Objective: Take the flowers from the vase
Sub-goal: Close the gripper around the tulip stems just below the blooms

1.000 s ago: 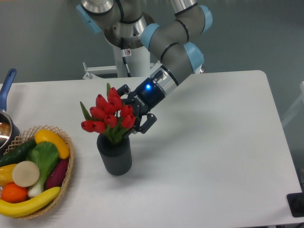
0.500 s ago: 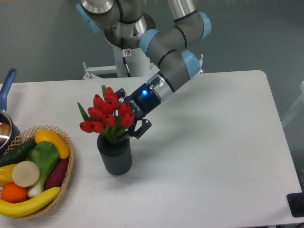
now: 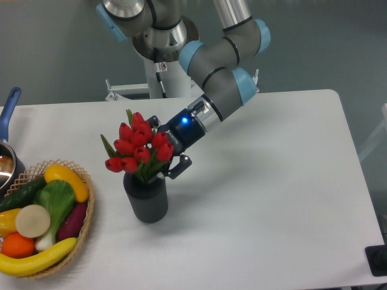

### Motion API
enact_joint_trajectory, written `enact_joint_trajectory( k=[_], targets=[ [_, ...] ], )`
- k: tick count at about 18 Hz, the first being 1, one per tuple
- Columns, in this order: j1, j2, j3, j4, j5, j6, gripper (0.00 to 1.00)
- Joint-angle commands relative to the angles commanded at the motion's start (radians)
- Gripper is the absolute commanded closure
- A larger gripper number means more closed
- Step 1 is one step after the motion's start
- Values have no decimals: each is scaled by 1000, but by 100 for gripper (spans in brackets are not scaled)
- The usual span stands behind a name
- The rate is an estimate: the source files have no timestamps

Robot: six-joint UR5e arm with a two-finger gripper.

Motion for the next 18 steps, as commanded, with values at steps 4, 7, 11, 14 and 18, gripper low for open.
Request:
enact_joint_trajectory(
  k=[4, 7, 11, 14, 18],
  targets=[
    [6, 2, 2, 0, 0, -2, 51],
    [11, 3, 2, 0, -2, -2, 54],
    [15, 12, 12, 0, -54, -55, 54],
    [14, 46, 29, 0, -63, -127, 54],
    [17, 81, 47, 0, -63, -196, 54]
  ],
)
